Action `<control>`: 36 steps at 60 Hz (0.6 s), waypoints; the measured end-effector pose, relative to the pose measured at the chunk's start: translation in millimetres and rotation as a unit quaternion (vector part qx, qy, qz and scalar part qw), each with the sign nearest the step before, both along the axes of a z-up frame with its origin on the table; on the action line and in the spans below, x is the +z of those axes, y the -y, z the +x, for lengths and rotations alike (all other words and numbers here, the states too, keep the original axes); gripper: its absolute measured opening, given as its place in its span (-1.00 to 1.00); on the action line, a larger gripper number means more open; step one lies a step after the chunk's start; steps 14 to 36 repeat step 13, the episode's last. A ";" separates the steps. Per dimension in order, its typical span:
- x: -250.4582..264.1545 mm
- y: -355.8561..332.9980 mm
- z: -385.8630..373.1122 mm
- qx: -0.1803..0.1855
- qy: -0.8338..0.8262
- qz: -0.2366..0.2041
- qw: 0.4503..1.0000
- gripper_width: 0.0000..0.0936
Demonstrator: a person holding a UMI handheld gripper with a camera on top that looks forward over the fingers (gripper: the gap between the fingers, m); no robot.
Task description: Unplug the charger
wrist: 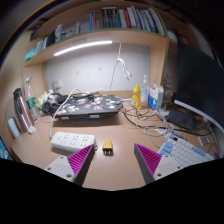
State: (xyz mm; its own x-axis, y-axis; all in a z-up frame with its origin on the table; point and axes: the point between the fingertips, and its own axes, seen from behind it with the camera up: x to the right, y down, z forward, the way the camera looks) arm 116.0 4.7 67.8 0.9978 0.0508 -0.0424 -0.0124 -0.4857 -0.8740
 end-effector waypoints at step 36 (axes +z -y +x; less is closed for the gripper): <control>20.2 53.8 11.7 0.001 -0.015 0.012 1.000 0.88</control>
